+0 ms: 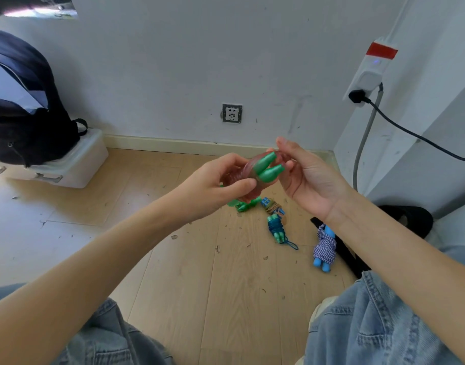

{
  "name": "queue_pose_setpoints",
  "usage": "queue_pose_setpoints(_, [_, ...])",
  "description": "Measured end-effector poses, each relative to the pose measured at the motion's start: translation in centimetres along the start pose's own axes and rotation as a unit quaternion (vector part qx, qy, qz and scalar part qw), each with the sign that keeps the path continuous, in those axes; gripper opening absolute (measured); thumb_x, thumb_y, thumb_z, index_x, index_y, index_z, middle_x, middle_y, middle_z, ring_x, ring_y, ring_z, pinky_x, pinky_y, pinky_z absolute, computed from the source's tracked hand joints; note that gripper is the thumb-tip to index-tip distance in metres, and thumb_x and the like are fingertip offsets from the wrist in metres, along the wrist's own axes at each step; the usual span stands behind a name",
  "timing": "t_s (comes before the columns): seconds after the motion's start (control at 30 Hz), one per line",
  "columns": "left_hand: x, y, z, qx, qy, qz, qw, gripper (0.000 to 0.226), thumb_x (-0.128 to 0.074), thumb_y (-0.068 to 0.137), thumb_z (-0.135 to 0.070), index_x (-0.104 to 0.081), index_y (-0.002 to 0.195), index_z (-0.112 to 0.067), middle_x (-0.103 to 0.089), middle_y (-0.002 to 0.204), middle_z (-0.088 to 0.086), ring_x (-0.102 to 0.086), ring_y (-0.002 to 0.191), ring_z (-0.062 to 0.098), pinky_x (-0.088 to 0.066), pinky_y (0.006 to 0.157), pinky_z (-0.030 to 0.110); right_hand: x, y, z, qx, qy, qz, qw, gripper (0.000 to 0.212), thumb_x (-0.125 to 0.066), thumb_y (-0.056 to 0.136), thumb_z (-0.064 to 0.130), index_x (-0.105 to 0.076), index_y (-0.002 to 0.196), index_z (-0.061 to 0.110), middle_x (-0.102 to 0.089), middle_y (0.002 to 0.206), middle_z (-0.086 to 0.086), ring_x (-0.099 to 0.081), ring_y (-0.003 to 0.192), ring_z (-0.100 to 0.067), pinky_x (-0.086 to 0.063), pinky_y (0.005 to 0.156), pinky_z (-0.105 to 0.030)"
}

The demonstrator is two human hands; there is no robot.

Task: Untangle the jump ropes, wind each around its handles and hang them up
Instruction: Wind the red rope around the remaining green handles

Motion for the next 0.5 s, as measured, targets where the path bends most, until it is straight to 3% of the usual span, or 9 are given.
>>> queue_pose_setpoints(0.1, [-0.2,0.0,0.2,0.012,0.02,0.018,1.0,0.012,-0.057,0.088,-0.025,-0.053,0.096,-0.019,-0.07,0.089,0.003,-0.068,0.079,0.015,-0.055,0.068,0.029,0.2,0.0,0.6,0.046,-0.053,-0.024,0.997,0.009,-0.069,0.068,0.016,-0.066,0.062,0.011,-0.066,0.061,-0.002,-0.056,0.047,-0.005,-0.042,0.037,-0.011])
queue_pose_setpoints(0.23, [-0.2,0.1,0.9,0.044,0.05,0.03,0.997,0.026,-0.066,0.081,-0.029,-0.043,0.083,-0.016,-0.072,0.079,0.001,-0.071,0.068,0.015,-0.048,0.049,0.018,0.2,-0.1,1.0,0.092,-0.162,-0.018,0.982,0.015,-0.07,0.069,0.019,-0.057,0.072,0.012,-0.06,0.055,0.001,-0.048,0.045,-0.006,-0.035,0.036,-0.014])
queue_pose_setpoints(0.37, [0.3,0.4,2.1,0.092,0.03,-0.024,0.995,0.026,-0.065,0.08,-0.032,-0.042,0.086,-0.02,-0.072,0.084,0.0,-0.068,0.067,0.007,-0.048,0.05,0.018,0.1,0.0,0.7,0.049,-0.186,0.026,0.981,0.022,-0.071,0.066,0.018,-0.057,0.08,0.009,-0.059,0.057,0.001,-0.047,0.047,-0.006,-0.035,0.037,-0.014])
queue_pose_setpoints(0.5, [0.9,0.5,2.8,0.092,0.029,-0.084,0.992,0.026,-0.065,0.082,-0.031,-0.041,0.09,-0.024,-0.066,0.087,-0.002,-0.063,0.073,0.006,-0.048,0.056,0.021,-0.2,0.0,0.6,0.059,-0.262,0.062,0.961,0.01,-0.06,0.082,0.007,-0.061,0.092,0.004,-0.062,0.064,-0.002,-0.051,0.055,-0.009,-0.041,0.045,-0.015])
Point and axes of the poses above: each hand's wrist, its own y-axis towards the middle knuckle, its own x-axis out of the back of the hand, z = x × y, the point moved 2 cm from there along y, towards the middle knuckle
